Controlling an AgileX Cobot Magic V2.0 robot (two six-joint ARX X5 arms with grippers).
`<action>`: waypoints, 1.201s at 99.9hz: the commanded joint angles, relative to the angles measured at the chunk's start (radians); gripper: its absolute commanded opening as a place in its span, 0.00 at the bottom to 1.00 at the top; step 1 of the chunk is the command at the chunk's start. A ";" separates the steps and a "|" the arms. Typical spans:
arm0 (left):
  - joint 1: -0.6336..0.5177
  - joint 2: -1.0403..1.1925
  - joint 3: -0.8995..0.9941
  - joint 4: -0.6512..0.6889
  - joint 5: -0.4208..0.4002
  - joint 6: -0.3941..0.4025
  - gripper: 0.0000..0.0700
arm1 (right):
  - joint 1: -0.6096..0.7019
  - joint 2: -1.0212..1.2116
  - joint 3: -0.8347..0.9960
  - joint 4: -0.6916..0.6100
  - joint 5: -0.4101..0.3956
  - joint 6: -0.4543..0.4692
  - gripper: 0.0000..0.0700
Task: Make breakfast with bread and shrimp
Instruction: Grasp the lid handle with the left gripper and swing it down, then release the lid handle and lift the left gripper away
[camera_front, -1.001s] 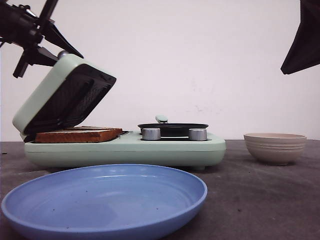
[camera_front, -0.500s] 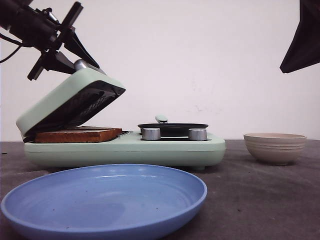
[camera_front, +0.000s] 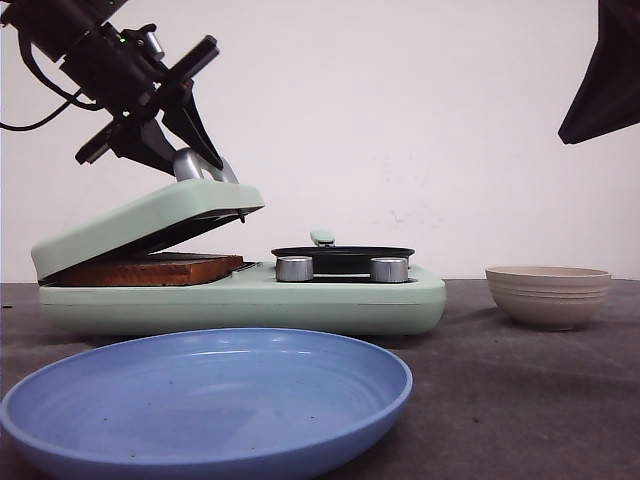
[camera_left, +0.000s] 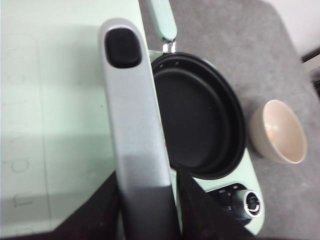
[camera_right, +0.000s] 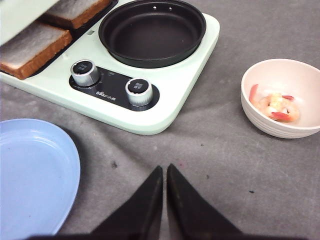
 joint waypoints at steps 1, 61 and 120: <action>0.008 0.019 0.006 -0.037 -0.060 0.160 0.00 | 0.009 0.004 0.001 0.010 -0.002 0.012 0.01; 0.005 0.019 0.006 -0.023 -0.059 0.159 0.53 | 0.009 0.004 0.001 0.010 -0.002 0.012 0.01; 0.013 -0.084 0.055 0.032 0.063 0.149 0.56 | 0.009 0.004 0.001 0.018 0.006 0.011 0.01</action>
